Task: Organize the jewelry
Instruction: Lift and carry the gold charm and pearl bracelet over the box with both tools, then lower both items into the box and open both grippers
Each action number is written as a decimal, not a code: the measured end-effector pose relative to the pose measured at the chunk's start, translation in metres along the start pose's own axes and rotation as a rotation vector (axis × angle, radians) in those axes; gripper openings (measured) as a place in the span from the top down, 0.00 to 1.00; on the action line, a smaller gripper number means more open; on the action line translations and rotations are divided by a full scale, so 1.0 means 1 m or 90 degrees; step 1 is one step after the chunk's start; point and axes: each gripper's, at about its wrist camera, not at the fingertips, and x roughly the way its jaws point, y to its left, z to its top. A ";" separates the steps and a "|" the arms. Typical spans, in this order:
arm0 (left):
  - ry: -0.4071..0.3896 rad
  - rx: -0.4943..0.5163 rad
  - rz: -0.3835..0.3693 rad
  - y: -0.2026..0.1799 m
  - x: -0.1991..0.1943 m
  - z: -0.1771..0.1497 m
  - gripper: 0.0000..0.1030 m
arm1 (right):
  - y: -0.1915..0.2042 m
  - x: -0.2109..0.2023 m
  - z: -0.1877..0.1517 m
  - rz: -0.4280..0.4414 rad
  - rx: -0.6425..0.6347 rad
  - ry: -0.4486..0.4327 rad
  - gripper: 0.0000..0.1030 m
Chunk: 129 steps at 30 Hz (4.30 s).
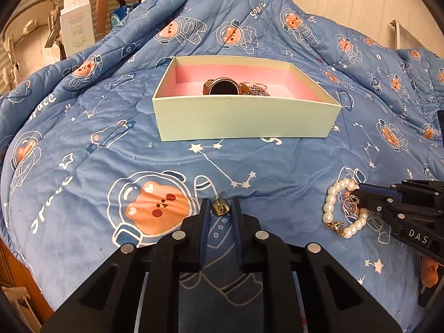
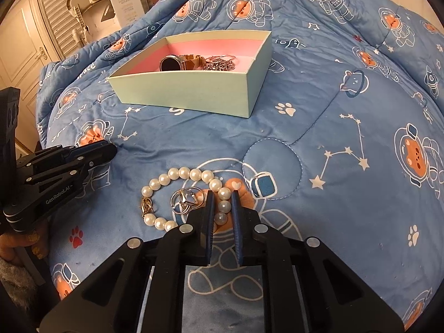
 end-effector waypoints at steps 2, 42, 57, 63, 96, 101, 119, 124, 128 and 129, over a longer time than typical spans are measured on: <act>-0.002 0.001 0.000 0.000 -0.001 0.000 0.86 | 0.000 -0.001 0.000 0.002 0.001 -0.003 0.88; -0.091 -0.017 -0.054 0.001 -0.074 0.023 0.87 | 0.060 -0.106 0.040 0.130 -0.116 -0.170 0.90; -0.106 0.007 -0.072 0.004 -0.065 0.067 0.87 | 0.052 -0.097 0.098 0.112 -0.117 -0.203 0.90; -0.077 0.000 -0.084 0.011 -0.043 0.087 0.87 | 0.040 -0.081 0.123 0.109 -0.095 -0.192 0.90; 0.165 0.023 -0.127 0.024 0.059 0.146 0.87 | 0.011 0.028 0.166 0.167 -0.011 -0.012 0.90; 0.202 0.041 -0.116 0.022 0.071 0.149 0.87 | 0.015 0.036 0.168 0.156 -0.025 0.000 0.90; 0.256 0.090 -0.078 0.013 0.095 0.146 0.87 | 0.027 0.063 0.168 0.013 -0.180 0.036 0.90; 0.255 0.099 -0.073 0.011 0.098 0.148 0.86 | 0.027 0.061 0.166 0.003 -0.214 0.020 0.90; 0.253 0.105 -0.069 0.008 0.098 0.147 0.76 | 0.029 0.061 0.164 -0.005 -0.242 0.017 0.90; 0.251 0.104 -0.070 0.008 0.098 0.147 0.73 | 0.029 0.061 0.164 -0.005 -0.245 0.015 0.89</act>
